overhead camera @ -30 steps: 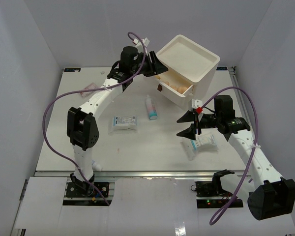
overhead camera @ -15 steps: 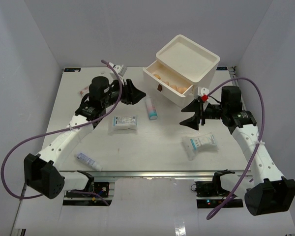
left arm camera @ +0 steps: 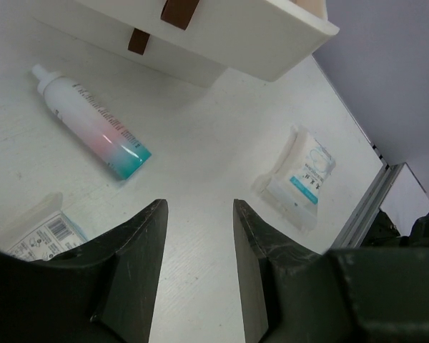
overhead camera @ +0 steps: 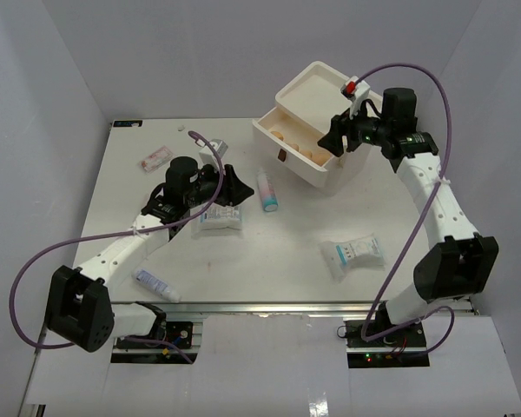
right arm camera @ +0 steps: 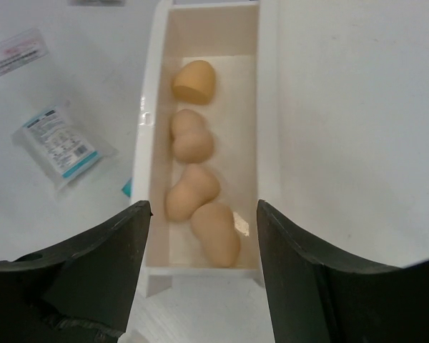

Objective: Organize the makeup

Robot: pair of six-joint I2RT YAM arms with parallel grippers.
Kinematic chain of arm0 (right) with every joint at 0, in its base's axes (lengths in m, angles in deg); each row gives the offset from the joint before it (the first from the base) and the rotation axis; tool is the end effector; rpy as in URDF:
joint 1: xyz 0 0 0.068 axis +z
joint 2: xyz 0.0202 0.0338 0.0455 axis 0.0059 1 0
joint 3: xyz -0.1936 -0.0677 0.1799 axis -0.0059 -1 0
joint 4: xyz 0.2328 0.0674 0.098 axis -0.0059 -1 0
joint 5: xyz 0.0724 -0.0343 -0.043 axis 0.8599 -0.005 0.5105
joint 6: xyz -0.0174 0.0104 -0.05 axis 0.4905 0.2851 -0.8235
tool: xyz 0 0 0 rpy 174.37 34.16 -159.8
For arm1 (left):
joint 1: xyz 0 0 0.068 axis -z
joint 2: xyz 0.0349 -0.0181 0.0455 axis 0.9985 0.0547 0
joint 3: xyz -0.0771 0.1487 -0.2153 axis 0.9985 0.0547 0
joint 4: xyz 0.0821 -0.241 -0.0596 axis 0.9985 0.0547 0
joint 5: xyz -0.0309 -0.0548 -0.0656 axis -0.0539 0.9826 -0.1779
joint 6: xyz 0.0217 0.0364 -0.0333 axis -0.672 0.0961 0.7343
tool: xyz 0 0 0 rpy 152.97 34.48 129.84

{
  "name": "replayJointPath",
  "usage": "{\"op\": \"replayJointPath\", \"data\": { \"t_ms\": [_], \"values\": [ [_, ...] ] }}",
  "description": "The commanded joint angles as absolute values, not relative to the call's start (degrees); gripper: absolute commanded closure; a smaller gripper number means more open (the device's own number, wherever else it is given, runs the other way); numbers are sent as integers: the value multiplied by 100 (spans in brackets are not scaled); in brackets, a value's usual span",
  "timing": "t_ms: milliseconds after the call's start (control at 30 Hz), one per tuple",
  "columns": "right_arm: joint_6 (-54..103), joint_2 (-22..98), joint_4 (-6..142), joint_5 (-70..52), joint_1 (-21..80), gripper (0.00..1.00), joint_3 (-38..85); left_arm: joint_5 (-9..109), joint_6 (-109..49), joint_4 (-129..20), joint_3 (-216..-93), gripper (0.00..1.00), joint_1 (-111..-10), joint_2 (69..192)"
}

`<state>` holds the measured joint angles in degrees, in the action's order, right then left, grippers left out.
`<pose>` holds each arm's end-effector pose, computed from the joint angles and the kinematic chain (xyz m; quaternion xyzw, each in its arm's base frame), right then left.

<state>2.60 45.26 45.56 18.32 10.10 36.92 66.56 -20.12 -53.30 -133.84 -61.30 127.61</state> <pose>0.3430 0.0798 0.4018 -0.3342 0.7364 0.2250 0.5436 0.2574 -0.1397 0.2965 0.1533 0.7958 -0.3835 0.4428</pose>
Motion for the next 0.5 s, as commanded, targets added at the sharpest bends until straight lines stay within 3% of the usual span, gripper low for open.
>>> {"op": "replayJointPath", "data": {
  "t_ms": [0,333,467],
  "values": [
    [359,5100,4522,1218,1018,33,4368,6977,-1872,-6006,-13464,48,-6173,12895],
    [-12,5695,4485,761,1081,36,4721,6973,-1509,-6184,-14800,51,-6166,14506],
    [-162,5575,4477,840,1088,57,4511,6886,-1409,-6175,-15681,54,-6024,15300]
  ]
}}
